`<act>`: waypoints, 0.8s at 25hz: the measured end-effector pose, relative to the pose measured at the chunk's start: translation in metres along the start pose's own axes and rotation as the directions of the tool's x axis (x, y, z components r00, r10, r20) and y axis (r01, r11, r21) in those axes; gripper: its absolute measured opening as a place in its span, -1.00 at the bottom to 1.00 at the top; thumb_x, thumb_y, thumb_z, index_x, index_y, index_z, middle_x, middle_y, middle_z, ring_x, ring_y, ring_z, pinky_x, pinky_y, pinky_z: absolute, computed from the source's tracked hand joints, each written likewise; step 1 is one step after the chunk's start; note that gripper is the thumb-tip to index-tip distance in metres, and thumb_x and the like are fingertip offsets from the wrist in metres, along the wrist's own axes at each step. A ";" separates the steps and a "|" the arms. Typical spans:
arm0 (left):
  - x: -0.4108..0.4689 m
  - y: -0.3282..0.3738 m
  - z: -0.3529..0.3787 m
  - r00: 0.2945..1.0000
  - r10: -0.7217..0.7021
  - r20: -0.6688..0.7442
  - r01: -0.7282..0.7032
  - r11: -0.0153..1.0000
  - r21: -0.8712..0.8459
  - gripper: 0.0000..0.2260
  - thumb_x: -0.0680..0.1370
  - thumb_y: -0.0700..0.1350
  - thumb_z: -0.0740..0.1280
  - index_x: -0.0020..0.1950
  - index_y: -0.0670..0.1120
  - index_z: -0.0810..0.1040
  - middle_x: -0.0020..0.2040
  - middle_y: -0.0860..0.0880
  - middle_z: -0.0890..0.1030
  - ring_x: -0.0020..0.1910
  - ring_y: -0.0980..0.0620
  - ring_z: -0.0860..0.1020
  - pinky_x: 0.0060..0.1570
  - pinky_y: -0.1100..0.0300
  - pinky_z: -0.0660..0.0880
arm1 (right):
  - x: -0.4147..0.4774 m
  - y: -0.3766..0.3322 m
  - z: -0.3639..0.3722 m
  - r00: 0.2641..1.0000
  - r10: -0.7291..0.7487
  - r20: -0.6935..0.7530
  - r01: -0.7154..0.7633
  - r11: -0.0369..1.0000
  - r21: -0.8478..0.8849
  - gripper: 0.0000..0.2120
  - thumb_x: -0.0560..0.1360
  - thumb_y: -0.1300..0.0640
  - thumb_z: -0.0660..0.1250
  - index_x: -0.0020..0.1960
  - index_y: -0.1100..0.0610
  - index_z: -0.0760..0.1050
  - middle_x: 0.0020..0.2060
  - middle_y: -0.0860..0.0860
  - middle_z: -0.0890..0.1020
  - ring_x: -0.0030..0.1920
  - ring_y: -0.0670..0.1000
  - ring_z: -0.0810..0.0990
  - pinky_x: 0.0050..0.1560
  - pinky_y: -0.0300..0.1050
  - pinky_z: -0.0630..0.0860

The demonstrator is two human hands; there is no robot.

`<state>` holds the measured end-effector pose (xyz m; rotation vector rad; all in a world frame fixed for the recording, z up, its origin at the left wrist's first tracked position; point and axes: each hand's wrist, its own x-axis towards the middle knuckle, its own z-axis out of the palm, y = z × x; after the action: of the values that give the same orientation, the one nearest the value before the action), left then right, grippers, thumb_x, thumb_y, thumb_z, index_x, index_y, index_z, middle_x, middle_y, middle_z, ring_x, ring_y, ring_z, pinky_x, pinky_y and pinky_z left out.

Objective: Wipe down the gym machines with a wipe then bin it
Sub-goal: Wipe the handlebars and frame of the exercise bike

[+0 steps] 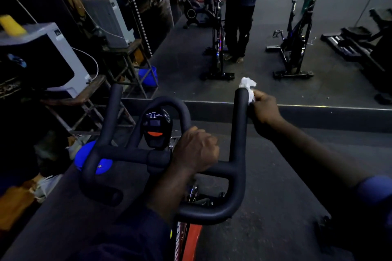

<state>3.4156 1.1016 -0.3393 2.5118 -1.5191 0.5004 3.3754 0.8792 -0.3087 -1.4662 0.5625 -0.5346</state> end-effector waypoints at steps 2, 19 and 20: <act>0.001 0.000 -0.001 1.000 -0.005 -0.021 0.005 1.000 -0.005 -0.81 0.39 -0.06 0.23 -0.41 -0.07 0.43 -0.41 -0.06 0.58 -0.37 -0.13 0.53 -0.21 0.05 0.39 | -0.023 0.028 -0.002 0.996 0.050 0.069 -0.048 0.998 -0.037 -0.83 0.54 0.49 0.29 -0.07 0.35 0.64 -0.23 0.16 0.65 -0.21 0.08 0.58 -0.21 -0.11 0.52; 0.001 0.002 0.000 0.999 -0.011 -0.048 0.009 0.999 -0.052 -0.85 0.36 -0.10 0.23 -0.41 -0.07 0.38 -0.44 -0.07 0.54 -0.41 -0.17 0.48 -0.27 0.05 0.41 | -0.078 0.075 -0.034 0.975 -0.209 -0.069 0.196 0.968 -0.155 -0.92 0.52 0.22 0.51 -0.03 0.09 0.76 -0.12 -0.02 0.76 -0.07 -0.10 0.70 0.06 -0.01 0.66; 0.001 0.002 0.000 0.999 -0.012 -0.040 0.010 0.999 -0.046 -0.84 0.37 -0.10 0.23 -0.41 -0.08 0.39 -0.44 -0.07 0.54 -0.40 -0.17 0.49 -0.27 0.06 0.40 | -0.057 0.063 -0.036 0.960 -0.252 -0.124 0.229 0.958 -0.174 -0.89 0.52 0.18 0.49 0.01 0.05 0.75 -0.08 -0.02 0.76 -0.04 -0.13 0.71 0.12 -0.01 0.66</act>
<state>3.4143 1.0995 -0.3389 2.4592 -1.4849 0.5064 3.3083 0.8916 -0.3714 -1.6680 0.5525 -0.8087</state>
